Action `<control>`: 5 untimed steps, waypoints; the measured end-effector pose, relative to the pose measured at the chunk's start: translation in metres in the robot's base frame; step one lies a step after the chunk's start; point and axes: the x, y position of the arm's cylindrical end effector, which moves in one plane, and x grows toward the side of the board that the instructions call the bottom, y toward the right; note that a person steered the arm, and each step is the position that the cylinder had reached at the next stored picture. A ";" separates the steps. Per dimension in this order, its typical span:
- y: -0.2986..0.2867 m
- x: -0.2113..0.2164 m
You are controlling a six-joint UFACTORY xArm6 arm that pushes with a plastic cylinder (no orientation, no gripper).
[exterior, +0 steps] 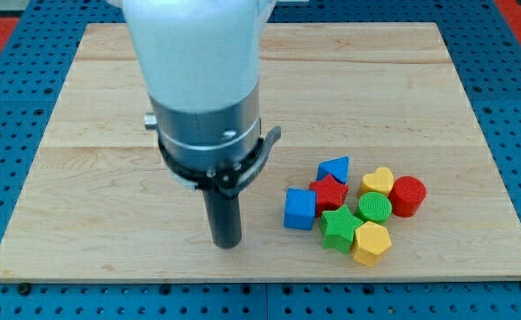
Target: Slightly push the yellow hexagon upwards
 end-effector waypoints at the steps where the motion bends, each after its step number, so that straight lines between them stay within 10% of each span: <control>1: 0.046 0.032; 5: 0.099 0.033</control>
